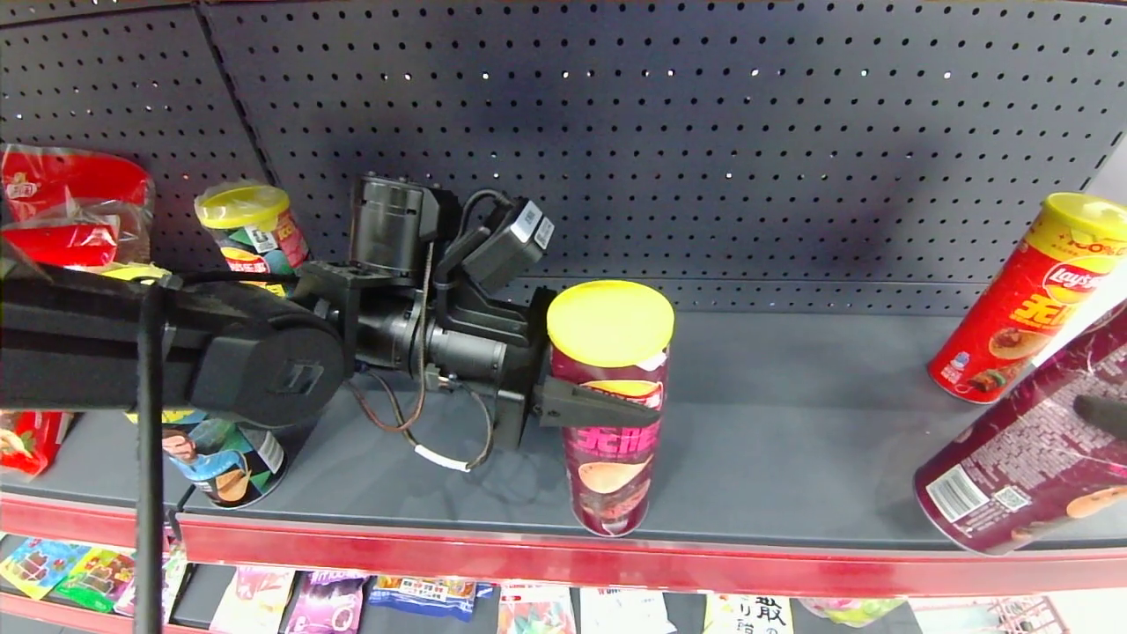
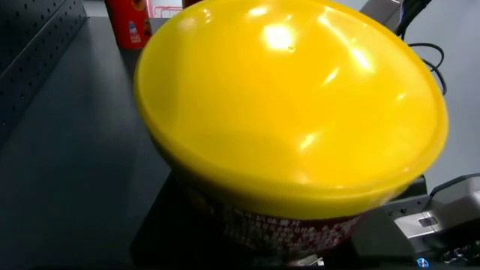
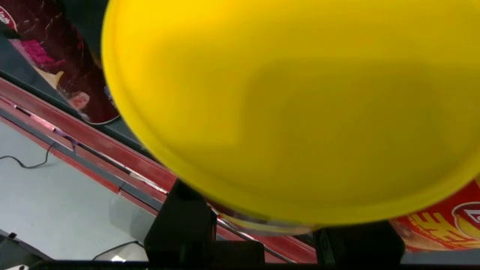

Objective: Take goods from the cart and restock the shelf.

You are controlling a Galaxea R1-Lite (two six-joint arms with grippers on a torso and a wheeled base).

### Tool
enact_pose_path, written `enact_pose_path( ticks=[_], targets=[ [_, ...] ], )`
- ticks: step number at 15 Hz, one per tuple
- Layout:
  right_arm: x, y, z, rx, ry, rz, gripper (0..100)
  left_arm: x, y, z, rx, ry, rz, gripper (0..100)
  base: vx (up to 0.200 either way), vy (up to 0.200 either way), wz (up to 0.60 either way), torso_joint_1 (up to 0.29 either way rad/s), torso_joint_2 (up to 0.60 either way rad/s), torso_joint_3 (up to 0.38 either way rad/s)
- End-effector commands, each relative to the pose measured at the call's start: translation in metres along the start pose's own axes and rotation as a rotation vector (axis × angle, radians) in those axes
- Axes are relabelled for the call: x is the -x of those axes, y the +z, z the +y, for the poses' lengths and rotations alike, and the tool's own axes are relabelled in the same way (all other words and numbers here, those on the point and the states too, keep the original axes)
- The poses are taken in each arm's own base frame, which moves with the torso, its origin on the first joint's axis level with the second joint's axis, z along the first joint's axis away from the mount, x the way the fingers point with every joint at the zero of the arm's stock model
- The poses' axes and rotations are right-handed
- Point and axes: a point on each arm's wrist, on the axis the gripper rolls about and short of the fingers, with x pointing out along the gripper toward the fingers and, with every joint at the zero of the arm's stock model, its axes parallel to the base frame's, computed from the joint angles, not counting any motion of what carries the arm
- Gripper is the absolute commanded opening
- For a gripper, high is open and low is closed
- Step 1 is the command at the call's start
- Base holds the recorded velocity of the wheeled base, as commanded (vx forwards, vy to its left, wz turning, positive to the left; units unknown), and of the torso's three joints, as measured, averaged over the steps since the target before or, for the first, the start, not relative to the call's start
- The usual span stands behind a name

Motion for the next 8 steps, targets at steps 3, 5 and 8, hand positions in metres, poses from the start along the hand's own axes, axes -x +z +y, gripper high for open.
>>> enact_pose_path(
  ticks=[3,5,8],
  targets=[
    [-0.0002,-0.0001,0.0000,0.000,0.001,0.001,0,-0.0013,-0.0039,-0.0001,0.033,0.001,0.008,0,0.000,0.000,0.00,0.000,0.00,0.000],
    [-0.0006,-0.0001,-0.0001,0.000,0.000,0.003,0,-0.0027,-0.0037,-0.0009,0.052,-0.004,0.008,0,0.000,0.000,0.00,0.000,0.00,0.000],
    [-0.0006,-0.0001,-0.0001,0.001,0.000,0.003,0,-0.0037,-0.0037,-0.0014,0.057,-0.007,0.007,0,0.000,0.000,0.00,0.000,0.00,0.000]
  ],
)
